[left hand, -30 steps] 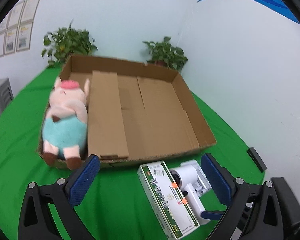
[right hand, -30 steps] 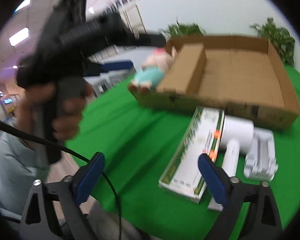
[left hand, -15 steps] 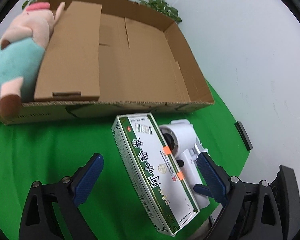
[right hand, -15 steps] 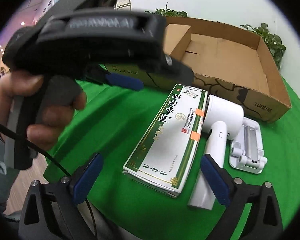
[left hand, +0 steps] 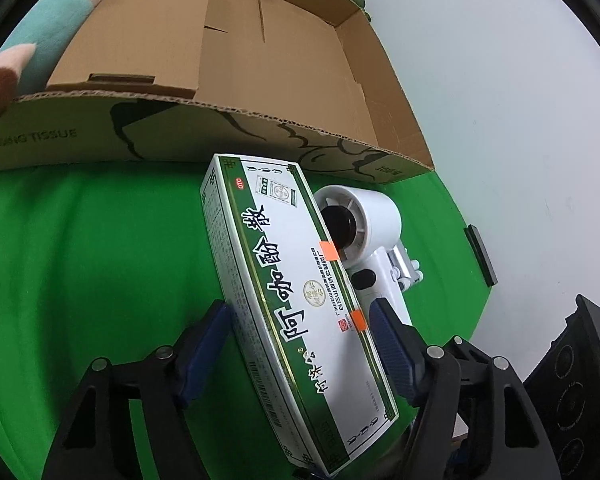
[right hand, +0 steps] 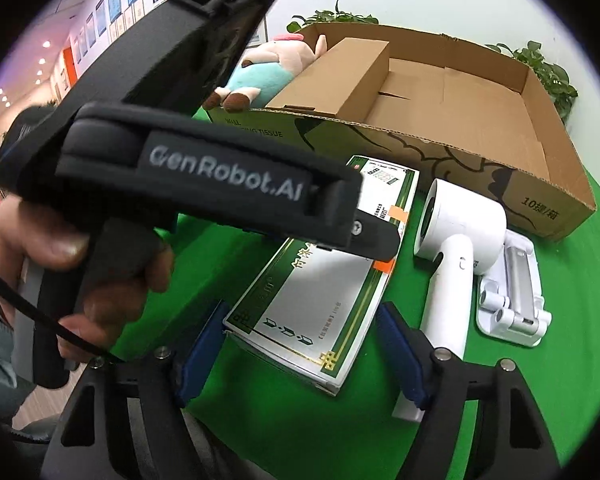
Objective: Organize objects
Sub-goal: 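Move the left gripper to the green-and-white medicine box and grasp it, then lift the medicine box and carry it over the tray box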
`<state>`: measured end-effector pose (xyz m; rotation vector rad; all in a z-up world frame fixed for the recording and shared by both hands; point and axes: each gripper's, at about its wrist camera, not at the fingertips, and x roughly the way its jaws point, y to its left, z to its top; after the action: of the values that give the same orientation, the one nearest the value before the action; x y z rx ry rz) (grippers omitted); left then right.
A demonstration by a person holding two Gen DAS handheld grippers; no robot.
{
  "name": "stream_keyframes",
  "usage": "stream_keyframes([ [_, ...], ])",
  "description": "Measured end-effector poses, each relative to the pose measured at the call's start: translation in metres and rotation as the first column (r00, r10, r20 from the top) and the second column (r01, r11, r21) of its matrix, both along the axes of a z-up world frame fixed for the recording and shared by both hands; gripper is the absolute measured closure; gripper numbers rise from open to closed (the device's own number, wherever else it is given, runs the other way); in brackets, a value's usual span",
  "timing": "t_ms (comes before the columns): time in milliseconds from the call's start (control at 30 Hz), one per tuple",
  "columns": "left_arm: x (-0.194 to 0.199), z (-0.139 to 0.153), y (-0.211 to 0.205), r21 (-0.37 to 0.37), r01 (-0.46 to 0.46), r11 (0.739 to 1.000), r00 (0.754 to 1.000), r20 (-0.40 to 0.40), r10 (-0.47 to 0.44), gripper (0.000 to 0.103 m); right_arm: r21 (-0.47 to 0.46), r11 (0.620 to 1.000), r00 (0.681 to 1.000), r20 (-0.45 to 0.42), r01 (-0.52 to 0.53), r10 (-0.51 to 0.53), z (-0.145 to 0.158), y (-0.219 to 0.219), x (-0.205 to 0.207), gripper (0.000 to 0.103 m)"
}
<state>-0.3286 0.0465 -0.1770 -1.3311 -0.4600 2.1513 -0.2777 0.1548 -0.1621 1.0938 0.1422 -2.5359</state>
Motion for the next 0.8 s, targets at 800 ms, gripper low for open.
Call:
stream_keyframes([
  [800,0.064,0.100,-0.004,-0.086,-0.127,0.988,0.947,-0.306,0.095,0.048,-0.048,0.998,0.954,-0.298,-0.041,0.025,0.075,-0.004,0.039,0.030],
])
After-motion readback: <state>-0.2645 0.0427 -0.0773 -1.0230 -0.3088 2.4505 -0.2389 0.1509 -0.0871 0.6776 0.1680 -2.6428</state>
